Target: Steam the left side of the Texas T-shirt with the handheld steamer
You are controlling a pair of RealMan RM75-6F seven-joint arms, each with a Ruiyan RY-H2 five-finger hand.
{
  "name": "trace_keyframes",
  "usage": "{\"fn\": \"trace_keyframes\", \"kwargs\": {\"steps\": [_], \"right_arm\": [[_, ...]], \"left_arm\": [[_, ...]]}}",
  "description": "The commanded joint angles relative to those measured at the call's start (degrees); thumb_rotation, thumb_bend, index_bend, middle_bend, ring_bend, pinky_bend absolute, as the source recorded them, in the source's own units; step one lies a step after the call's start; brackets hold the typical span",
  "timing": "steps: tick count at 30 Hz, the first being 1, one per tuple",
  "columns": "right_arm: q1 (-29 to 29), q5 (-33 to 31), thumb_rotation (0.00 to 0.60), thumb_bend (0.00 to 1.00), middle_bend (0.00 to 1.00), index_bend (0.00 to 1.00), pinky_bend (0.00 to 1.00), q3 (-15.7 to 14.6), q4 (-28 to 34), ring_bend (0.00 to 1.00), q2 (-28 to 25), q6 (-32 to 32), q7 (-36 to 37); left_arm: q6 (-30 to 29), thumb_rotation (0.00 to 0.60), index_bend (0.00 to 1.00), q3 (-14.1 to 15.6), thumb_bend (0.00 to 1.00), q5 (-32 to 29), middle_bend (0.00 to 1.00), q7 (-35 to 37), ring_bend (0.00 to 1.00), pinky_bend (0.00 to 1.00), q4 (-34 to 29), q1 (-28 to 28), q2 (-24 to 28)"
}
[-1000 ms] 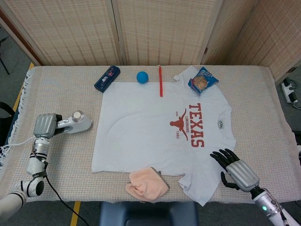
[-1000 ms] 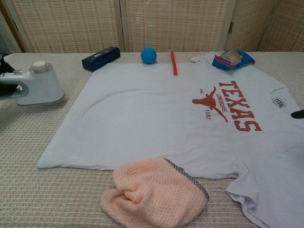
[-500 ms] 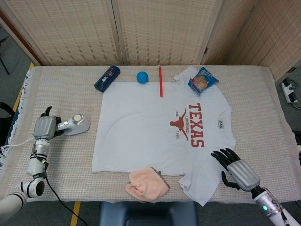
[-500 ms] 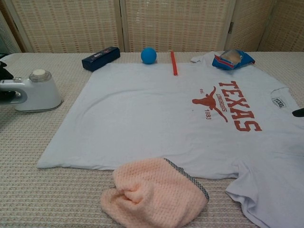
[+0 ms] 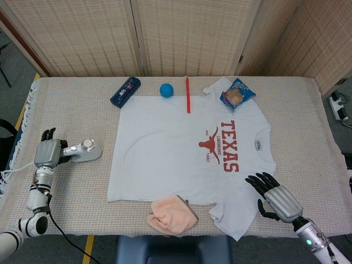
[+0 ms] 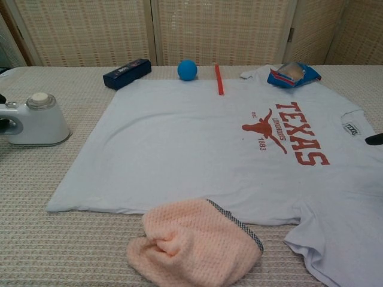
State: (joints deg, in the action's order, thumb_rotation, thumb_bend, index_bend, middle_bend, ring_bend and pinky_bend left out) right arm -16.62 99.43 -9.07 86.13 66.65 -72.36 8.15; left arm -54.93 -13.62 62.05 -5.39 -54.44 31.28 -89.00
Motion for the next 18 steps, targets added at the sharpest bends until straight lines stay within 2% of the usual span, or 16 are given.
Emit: {"fn": "trace_keyframes", "kwargs": {"steps": [1, 9, 14, 16, 18], "right_arm": [[0.2, -0.1, 0.386, 0.76, 0.06, 0.00, 0.00, 0.0, 0.0, 0.00, -0.1, -0.1, 0.0], [0.4, -0.1, 0.388, 0.76, 0.06, 0.00, 0.00, 0.0, -0.1, 0.00, -0.1, -0.1, 0.2], [0.5, -0.1, 0.389, 0.76, 0.06, 0.00, 0.00, 0.1, 0.0, 0.00, -0.1, -0.2, 0.2], [0.5, 0.0, 0.387, 0.76, 0.06, 0.00, 0.00, 0.2, -0.1, 0.00, -0.1, -0.2, 0.2], [0.4, 0.0, 0.387, 0.76, 0.06, 0.00, 0.00, 0.2, -0.1, 0.00, -0.1, -0.1, 0.2]], "left_arm": [[0.6, 0.600, 0.00, -0.8, 0.00, -2.2, 0.00, -1.8, 0.00, 0.02, 1.4, 0.3, -1.6], [2.9, 0.600, 0.00, -1.0, 0.21, -3.8, 0.00, -3.4, 0.00, 0.02, 3.6, 1.1, -3.2], [3.7, 0.600, 0.00, -0.6, 0.20, -3.6, 0.00, -4.2, 0.00, 0.01, 3.5, 1.3, -2.5], [4.1, 0.600, 0.00, -0.9, 0.25, -3.9, 0.00, -3.8, 0.00, 0.00, 3.0, 1.4, -2.3], [4.3, 0.600, 0.00, -1.4, 0.36, -4.1, 0.00, -3.0, 0.00, 0.00, 2.6, 1.4, -2.1]]}}
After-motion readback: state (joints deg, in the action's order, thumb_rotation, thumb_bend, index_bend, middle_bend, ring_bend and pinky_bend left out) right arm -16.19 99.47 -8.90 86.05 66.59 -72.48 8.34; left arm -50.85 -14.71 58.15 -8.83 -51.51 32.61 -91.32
